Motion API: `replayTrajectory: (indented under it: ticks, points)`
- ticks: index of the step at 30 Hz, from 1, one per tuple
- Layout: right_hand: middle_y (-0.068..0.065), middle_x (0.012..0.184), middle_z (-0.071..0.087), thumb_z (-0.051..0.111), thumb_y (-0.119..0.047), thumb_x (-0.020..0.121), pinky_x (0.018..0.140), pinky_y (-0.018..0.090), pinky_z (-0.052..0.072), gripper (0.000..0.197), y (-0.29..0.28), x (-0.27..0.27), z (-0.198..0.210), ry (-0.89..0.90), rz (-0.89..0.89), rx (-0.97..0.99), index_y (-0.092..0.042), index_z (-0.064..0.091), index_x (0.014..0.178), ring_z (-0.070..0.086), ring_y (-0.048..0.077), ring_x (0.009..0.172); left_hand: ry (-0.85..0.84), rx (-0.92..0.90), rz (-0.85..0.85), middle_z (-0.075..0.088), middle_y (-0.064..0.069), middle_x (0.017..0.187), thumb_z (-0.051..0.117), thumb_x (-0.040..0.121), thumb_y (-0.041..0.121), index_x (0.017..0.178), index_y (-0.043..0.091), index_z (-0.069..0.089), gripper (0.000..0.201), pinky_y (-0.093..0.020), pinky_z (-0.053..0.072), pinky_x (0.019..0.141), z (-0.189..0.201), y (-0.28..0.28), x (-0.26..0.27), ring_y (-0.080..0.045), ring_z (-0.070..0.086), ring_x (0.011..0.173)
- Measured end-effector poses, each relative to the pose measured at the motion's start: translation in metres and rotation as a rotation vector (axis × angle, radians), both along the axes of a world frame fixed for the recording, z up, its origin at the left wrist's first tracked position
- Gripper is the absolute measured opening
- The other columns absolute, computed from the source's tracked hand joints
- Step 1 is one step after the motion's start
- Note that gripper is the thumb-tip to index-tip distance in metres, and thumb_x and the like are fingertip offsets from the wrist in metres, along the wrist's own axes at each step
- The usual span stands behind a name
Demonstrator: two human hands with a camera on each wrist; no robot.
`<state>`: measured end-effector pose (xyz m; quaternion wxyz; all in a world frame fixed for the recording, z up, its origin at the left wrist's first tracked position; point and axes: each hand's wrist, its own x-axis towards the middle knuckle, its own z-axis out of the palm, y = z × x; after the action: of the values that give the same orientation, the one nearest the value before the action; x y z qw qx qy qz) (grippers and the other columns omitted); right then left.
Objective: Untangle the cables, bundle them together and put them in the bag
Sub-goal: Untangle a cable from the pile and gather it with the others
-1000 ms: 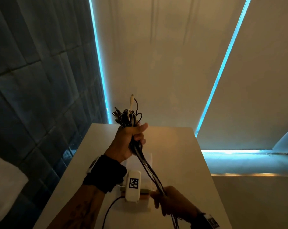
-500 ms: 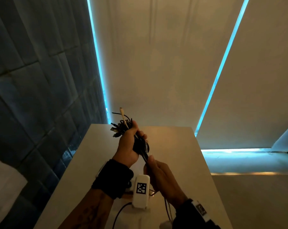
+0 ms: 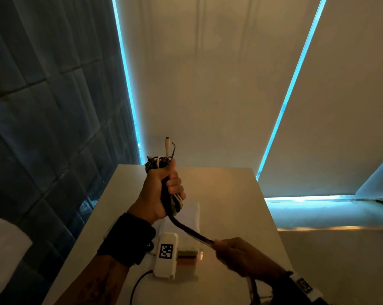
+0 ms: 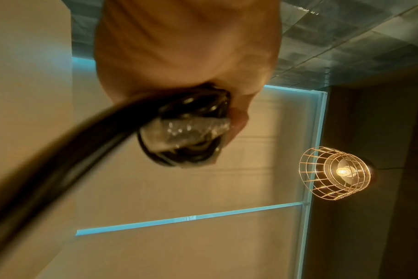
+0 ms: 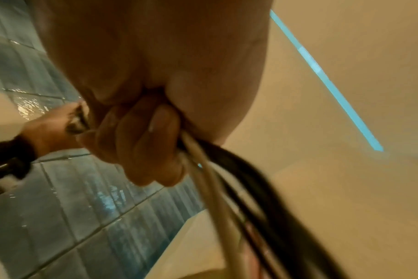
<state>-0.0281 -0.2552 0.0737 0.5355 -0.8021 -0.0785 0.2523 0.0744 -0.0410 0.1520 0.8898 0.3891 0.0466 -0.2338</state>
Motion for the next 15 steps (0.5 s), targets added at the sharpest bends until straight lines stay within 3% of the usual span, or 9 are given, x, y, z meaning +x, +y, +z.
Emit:
replayTrajectory:
  ticks: [5,8,11,12,14,15]
  points:
    - [-0.012,0.048,0.045,0.056,-0.034,0.094,0.047,0.012,0.032,0.035,-0.036,0.022,0.060,-0.246,0.098,-0.222,-0.025,0.054,0.060,0.038,-0.001,0.044,-0.119,0.128,-0.179,0.031,0.005,0.039,0.058,0.085,0.029,0.051,0.017,0.038,0.041,-0.023,0.041,0.047,-0.002,0.003,-0.017,-0.008,0.033,0.032]
    - [-0.010,0.054,0.049,0.068,-0.029,0.087,0.056,0.019,0.035,0.025,-0.043,0.035,0.098,-0.362,0.164,-0.251,-0.031,0.062,0.062,0.042,0.002,0.054,-0.160,0.221,-0.274,0.030,0.004,0.040,0.060,0.078,0.024,0.051,0.017,0.039,0.035,-0.025,0.041,0.048,0.001,-0.003,-0.027,-0.009,0.033,0.033]
    - [-0.006,0.058,0.055,0.072,-0.026,0.083,0.057,0.020,0.038,0.014,-0.039,0.046,0.125,-0.464,0.145,-0.307,-0.021,0.070,0.070,0.047,0.004,0.055,-0.218,0.304,-0.289,0.033,0.002,0.044,0.064,0.076,0.023,0.052,0.018,0.041,0.034,-0.030,0.043,0.056,0.004,-0.008,-0.035,-0.014,0.040,0.040]
    - [-0.005,0.059,0.058,0.073,-0.024,0.083,0.057,0.018,0.039,0.012,-0.036,0.050,0.134,-0.509,0.125,-0.317,-0.017,0.071,0.073,0.049,0.005,0.055,-0.257,0.324,-0.284,0.038,0.000,0.047,0.066,0.075,0.022,0.056,0.016,0.046,0.028,-0.032,0.046,0.061,0.005,-0.012,-0.038,-0.016,0.046,0.047]
    - [-0.006,0.063,0.063,0.073,-0.020,0.082,0.058,0.015,0.042,0.007,-0.027,0.057,0.149,-0.584,0.105,-0.321,-0.018,0.072,0.075,0.055,0.006,0.058,-0.323,0.346,-0.257,0.054,-0.005,0.064,0.068,0.072,0.020,0.080,0.009,0.058,0.016,-0.040,0.052,0.078,0.008,-0.018,-0.045,-0.022,0.059,0.069]
    - [-0.007,0.063,0.063,0.072,-0.019,0.082,0.058,0.012,0.041,0.007,-0.022,0.060,0.153,-0.619,0.113,-0.339,-0.020,0.071,0.075,0.055,0.003,0.058,-0.339,0.343,-0.250,0.060,-0.009,0.076,0.067,0.073,0.018,0.095,0.004,0.059,0.028,-0.045,0.052,0.086,0.008,-0.020,-0.047,-0.025,0.064,0.081]
